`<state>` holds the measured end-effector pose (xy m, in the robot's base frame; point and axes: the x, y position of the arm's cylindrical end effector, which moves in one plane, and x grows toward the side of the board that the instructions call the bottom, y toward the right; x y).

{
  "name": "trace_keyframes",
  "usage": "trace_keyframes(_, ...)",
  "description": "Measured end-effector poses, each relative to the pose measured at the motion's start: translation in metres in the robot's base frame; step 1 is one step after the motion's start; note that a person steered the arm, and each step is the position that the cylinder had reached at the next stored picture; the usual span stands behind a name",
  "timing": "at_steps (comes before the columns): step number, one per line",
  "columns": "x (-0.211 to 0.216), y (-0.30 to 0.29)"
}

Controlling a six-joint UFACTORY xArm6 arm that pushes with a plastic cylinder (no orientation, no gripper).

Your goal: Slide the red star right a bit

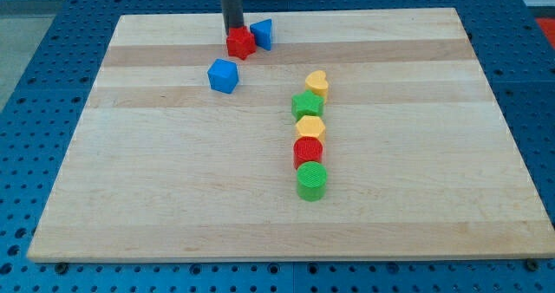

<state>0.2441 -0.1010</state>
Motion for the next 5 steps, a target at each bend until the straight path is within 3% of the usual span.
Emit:
trace_keyframes(1, 0.027, 0.009)
trace_keyframes(2, 0.027, 0.012)
trace_keyframes(3, 0.035, -0.029)
trace_keyframes(4, 0.046, 0.012)
trace_keyframes(5, 0.045, 0.015)
